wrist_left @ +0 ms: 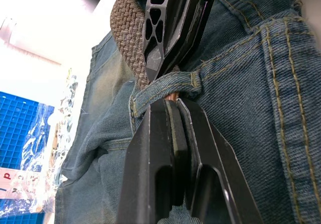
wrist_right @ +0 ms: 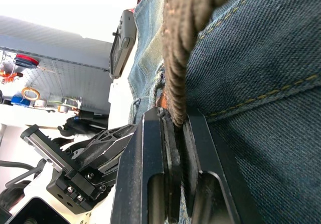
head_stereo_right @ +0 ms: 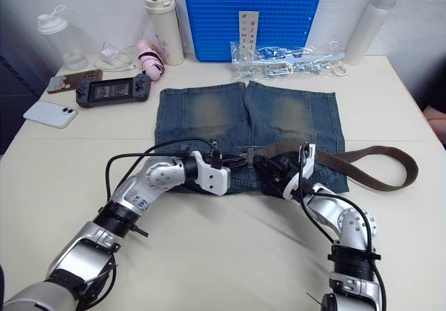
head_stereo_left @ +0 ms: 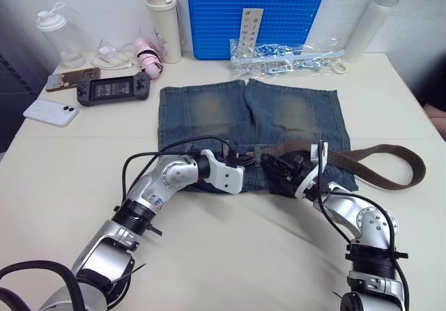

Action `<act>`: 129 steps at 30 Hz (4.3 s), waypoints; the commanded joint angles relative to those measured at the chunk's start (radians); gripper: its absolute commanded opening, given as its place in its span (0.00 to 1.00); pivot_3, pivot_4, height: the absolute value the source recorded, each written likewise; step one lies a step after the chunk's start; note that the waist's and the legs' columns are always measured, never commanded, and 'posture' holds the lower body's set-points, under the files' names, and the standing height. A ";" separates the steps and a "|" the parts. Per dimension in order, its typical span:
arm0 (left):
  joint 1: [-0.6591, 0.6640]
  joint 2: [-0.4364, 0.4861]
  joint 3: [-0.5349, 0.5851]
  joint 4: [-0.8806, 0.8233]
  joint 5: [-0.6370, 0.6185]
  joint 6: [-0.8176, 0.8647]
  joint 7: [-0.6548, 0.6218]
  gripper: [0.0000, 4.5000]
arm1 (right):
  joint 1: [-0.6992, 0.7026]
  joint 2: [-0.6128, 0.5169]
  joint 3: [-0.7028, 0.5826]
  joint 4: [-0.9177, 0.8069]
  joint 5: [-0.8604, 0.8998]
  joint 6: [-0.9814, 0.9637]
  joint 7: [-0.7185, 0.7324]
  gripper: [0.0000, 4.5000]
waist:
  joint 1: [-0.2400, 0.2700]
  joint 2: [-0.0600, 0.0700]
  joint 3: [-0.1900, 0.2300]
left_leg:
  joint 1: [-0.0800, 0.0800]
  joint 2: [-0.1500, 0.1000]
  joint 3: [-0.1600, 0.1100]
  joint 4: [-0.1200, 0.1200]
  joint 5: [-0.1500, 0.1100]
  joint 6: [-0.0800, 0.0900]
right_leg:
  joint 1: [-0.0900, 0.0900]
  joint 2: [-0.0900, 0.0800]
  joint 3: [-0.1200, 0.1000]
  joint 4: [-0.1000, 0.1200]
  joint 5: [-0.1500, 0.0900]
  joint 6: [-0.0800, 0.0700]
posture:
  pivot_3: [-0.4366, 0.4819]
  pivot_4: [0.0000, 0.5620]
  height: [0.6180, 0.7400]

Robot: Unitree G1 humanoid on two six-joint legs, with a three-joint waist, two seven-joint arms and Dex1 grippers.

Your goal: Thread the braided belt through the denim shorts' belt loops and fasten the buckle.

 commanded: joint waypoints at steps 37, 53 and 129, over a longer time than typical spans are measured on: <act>0.136 0.405 0.260 -0.058 -0.258 0.021 -0.187 0.00 | 0.228 -0.500 0.211 -0.110 -0.858 -0.282 0.470 0.03 | 0.026 -0.007 -0.003 | 0.003 0.000 0.002 0.000 0.000 -0.001 | 0.005 -0.001 0.000 -0.008 0.000 0.000 | 0.48 0.27 0.58; 0.092 0.339 0.247 0.029 -0.279 0.014 -0.214 0.00 | 0.268 -0.671 0.171 -0.368 -0.976 -0.609 0.825 0.94 | 0.026 -0.002 0.000 | -0.001 -0.001 0.002 -0.001 0.000 -0.001 | 0.001 -0.001 -0.002 -0.006 0.000 0.000 | 0.48 0.27 0.58; 0.064 -0.007 0.111 -0.224 -0.152 0.228 -0.079 0.00 | -0.052 0.022 0.059 -0.149 0.122 -0.245 -0.260 0.29 | 0.021 0.003 0.001 | -0.010 -0.005 -0.002 0.002 0.003 0.004 | -0.006 -0.002 0.000 -0.003 0.003 0.005 | 0.48 0.27 0.58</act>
